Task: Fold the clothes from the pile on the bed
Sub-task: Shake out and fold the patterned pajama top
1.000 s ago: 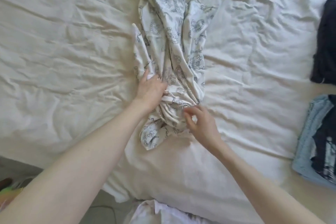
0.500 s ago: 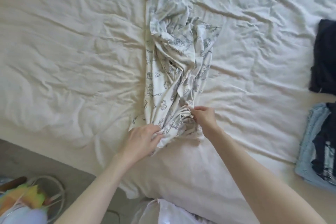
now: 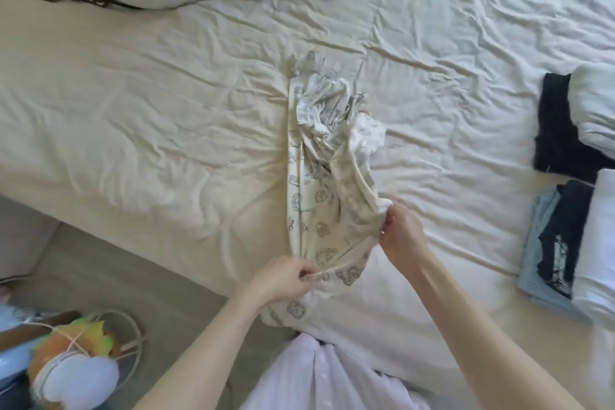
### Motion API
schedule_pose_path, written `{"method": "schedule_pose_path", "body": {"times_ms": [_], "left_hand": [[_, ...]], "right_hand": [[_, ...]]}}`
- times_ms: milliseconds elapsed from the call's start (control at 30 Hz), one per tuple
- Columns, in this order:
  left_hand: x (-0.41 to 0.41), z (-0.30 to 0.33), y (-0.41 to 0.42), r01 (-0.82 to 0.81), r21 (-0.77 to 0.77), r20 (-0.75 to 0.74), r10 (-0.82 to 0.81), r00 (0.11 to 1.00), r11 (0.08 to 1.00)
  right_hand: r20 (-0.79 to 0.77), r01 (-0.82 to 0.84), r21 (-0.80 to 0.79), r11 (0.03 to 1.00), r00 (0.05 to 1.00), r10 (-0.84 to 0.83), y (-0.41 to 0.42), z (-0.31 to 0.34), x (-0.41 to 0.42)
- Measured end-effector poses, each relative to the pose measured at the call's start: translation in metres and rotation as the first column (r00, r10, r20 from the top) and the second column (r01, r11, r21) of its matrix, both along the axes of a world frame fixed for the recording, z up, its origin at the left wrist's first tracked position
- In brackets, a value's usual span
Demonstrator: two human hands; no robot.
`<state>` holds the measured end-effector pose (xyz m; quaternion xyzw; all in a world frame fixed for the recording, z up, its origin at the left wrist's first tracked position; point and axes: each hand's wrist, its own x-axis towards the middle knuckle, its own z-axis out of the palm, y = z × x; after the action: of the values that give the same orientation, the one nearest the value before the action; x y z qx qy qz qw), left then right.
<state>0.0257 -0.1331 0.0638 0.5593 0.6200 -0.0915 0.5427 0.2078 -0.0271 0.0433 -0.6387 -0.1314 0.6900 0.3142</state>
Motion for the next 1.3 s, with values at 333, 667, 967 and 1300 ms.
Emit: {"method": "schedule_pose_path", "body": {"times_ms": [333, 667, 967, 1300], "left_hand": [[0.027, 0.006, -0.023, 0.097, -0.111, 0.129, -0.082, 0.988, 0.989], [0.014, -0.100, -0.012, -0.527, -0.030, -0.056, 0.525, 0.849, 0.849], [0.023, -0.152, -0.021, -0.864, -0.083, -0.080, 0.861, 0.502, 0.496], [0.031, -0.051, 0.053, -0.823, -0.311, 0.361, 0.860, 0.360, 0.475]], "right_hand": [[0.520, -0.307, -0.184, 0.934, 0.776, 0.357, -0.035, -0.020, 0.072], [0.655, -0.810, -0.206, 0.549, 0.303, 0.693, -0.035, -0.059, 0.046], [0.547, -0.921, -0.105, 0.375, 0.261, 0.795, -0.118, -0.098, 0.023], [0.526, -0.665, 0.140, 0.733, 0.678, 0.514, -0.092, -0.065, -0.008]]}}
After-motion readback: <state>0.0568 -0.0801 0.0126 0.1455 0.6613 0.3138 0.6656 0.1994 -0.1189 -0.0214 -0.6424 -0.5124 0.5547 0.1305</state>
